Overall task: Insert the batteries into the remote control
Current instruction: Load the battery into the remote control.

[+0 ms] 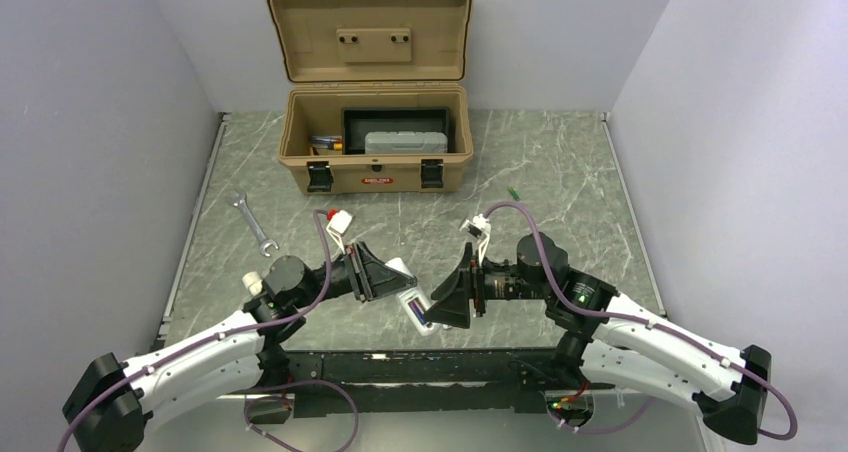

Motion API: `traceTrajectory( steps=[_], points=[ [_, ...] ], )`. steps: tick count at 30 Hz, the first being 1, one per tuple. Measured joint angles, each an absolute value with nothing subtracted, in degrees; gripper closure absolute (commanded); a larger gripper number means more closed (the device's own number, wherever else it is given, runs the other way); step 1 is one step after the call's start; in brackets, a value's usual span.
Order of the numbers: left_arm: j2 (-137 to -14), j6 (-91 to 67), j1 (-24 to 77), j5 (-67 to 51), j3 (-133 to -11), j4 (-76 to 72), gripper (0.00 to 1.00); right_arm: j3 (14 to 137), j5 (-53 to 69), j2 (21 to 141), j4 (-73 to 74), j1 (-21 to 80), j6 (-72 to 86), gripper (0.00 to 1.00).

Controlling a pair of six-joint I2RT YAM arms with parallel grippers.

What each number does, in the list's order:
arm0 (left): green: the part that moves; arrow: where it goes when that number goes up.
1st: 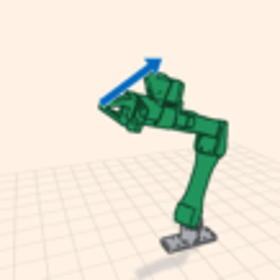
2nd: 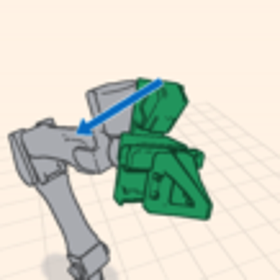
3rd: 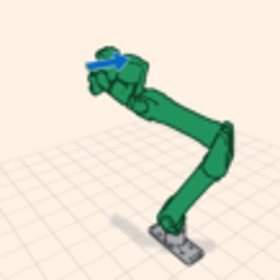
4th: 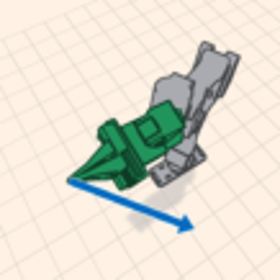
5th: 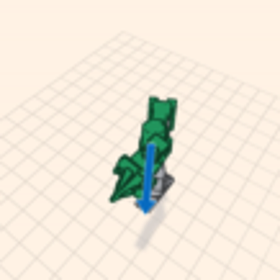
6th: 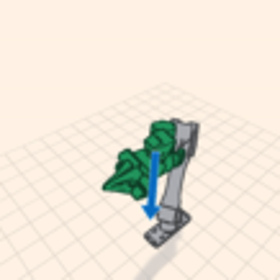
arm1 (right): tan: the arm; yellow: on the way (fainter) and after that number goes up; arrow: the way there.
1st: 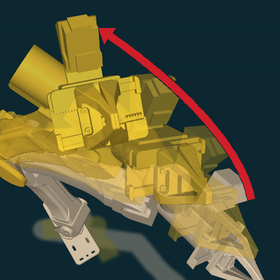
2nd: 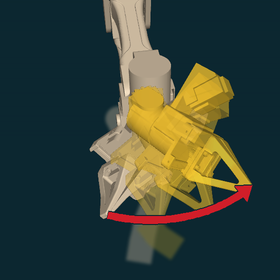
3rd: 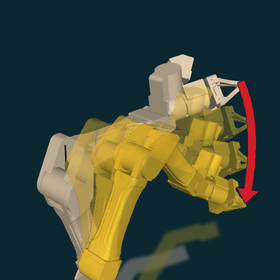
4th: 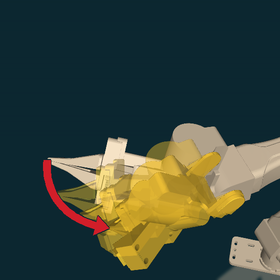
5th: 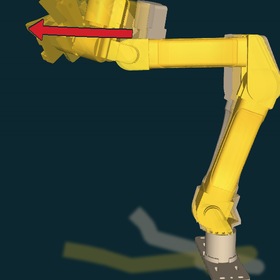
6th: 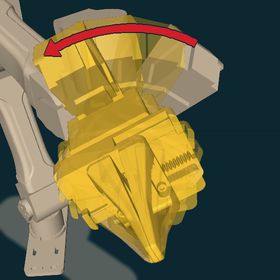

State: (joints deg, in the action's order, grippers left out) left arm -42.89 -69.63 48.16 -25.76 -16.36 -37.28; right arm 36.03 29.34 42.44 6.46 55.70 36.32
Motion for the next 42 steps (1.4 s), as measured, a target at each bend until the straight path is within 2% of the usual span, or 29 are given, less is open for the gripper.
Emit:
traceTrajectory(
  steps=[7,21,32,42],
  points=[
    [-42.19,-69.60,48.16,-25.56,-16.34,-37.26,1.00,35.88,30.00,42.92,5.52,55.70,36.69,0.32],
    [-41.28,-69.58,48.16,-25.34,-16.34,-37.34,1.00,34.06,31.57,45.32,2.35,55.70,37.28,0.40],
    [-41.06,-69.38,48.16,-24.75,-16.05,-37.43,1.00,33.98,32.27,45.63,0.84,55.70,37.71,0.58],
    [-39.72,-68.49,48.14,-24.05,-15.31,-36.36,1.00,33.63,34.39,47.62,-1.43,55.70,38.00,0.64]
  ],
)
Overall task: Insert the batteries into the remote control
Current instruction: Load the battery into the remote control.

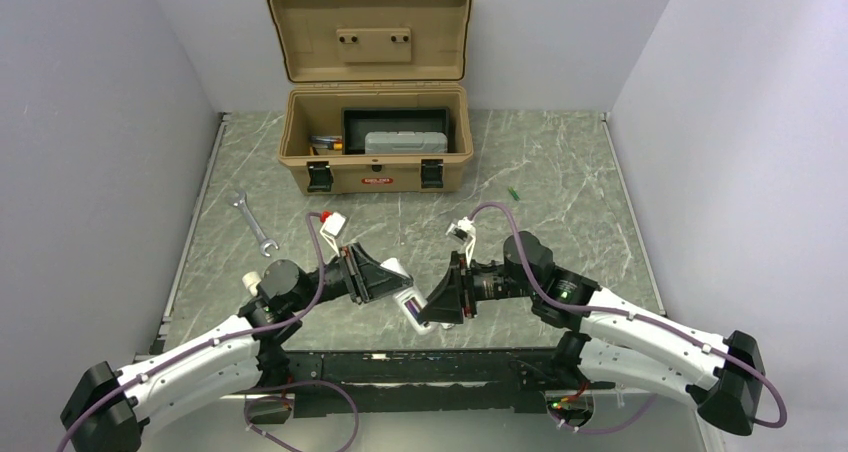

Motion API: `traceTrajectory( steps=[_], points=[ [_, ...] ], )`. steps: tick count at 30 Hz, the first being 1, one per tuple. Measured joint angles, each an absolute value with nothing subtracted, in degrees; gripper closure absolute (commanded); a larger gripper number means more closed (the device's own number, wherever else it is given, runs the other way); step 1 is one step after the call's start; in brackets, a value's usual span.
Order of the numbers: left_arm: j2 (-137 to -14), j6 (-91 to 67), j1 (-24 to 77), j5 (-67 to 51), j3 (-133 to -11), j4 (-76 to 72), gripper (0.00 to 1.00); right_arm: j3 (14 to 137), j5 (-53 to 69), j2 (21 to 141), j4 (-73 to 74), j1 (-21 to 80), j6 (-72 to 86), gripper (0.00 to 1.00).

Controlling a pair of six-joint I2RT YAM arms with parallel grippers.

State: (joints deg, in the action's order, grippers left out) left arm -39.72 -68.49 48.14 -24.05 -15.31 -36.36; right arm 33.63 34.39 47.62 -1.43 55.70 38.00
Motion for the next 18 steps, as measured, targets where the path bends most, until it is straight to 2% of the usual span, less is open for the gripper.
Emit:
traceTrajectory(
  steps=[8,18],
  points=[
    [-39.09,-67.81,48.14,-24.01,-15.31,-35.20,1.00,33.63,35.05,48.49,-1.58,55.68,38.22,0.75],
    [-39.13,-66.35,48.14,-23.24,-15.31,-33.34,1.00,33.82,35.11,50.57,-0.95,55.68,37.91,0.82]
  ],
)
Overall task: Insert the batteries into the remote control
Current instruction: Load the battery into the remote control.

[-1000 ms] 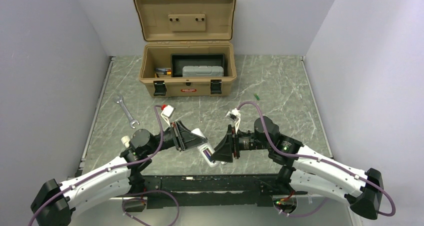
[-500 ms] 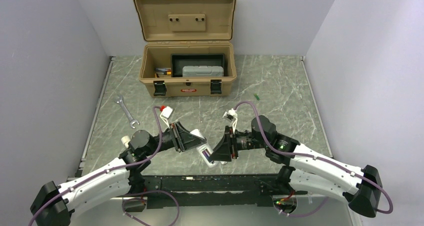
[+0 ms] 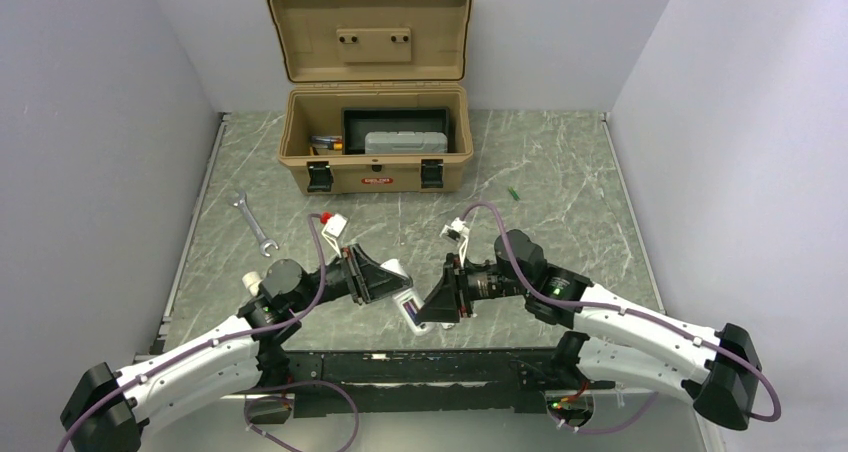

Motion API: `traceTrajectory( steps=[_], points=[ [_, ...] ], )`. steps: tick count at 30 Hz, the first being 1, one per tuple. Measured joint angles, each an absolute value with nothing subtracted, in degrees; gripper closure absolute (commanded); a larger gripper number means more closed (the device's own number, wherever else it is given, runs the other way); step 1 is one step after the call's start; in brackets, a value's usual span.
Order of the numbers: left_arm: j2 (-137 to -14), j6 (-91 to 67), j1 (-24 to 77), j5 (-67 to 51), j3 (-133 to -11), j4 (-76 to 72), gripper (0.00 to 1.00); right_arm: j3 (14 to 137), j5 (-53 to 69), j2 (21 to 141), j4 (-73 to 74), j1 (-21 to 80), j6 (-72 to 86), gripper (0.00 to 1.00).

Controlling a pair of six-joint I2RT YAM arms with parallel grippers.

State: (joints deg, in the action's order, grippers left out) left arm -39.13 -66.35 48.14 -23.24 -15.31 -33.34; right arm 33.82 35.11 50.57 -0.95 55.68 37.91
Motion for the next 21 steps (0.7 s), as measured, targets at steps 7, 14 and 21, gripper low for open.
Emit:
traceTrajectory(
  steps=[7,14,21],
  points=[
    [-38.70,-65.36,48.27,-22.09,-15.29,-30.98,1.00,34.22,35.07,52.18,-0.14,55.66,37.21,0.88],
    [-37.52,-65.63,48.53,-20.40,-14.28,-30.92,1.00,34.70,35.03,53.04,0.16,55.64,36.40,0.95],
    [-37.41,-65.63,48.86,-19.35,-14.24,-30.72,1.00,35.38,34.76,53.36,1.21,55.64,35.57,1.00]
  ],
)
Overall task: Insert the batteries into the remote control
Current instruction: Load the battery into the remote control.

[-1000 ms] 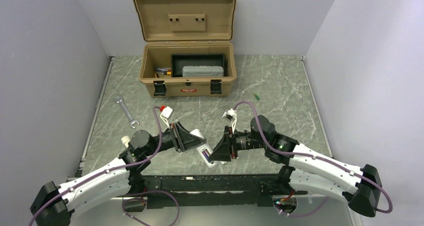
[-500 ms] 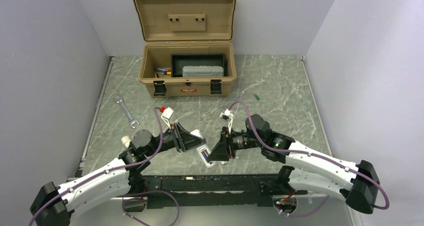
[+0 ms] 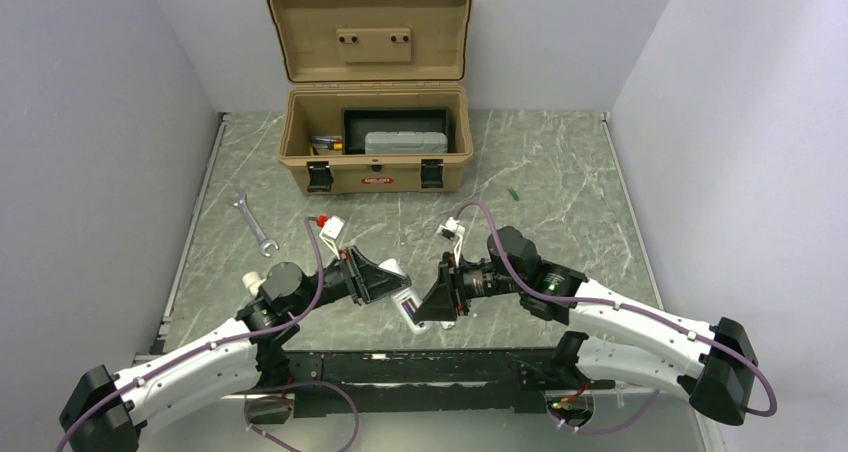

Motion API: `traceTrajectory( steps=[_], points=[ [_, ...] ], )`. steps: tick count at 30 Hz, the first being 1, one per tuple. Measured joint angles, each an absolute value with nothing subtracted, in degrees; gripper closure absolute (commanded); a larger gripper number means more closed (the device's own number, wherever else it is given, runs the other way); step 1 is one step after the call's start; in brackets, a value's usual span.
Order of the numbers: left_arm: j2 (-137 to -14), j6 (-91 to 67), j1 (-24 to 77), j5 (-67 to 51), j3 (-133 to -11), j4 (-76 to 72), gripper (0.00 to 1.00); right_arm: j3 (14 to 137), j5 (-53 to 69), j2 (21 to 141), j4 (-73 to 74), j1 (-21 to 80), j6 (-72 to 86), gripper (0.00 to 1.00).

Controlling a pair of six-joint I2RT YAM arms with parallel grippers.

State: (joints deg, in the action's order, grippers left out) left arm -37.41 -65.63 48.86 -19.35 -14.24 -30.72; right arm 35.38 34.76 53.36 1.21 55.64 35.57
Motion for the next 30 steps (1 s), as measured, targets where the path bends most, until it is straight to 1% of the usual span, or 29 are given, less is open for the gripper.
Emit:
traceTrajectory(
  steps=[26,27,29,30],
  points=[
    [-38.81,-67.35,51.13,-13.65,-12.34,-33.15,1.00,39.59,29.87,55.22,10.07,57.17,30.96,1.00],
    [-38.89,-67.35,51.16,-13.65,-12.34,-33.15,1.00,39.59,29.85,55.18,10.26,57.17,30.83,0.96],
    [-38.83,-67.31,51.24,-13.61,-12.34,-33.12,1.00,39.59,29.82,54.85,10.28,57.21,30.55,0.79],
    [-38.70,-67.33,51.27,-13.56,-12.34,-33.17,1.00,39.57,29.61,54.46,10.31,57.28,30.39,0.72]
  ],
)
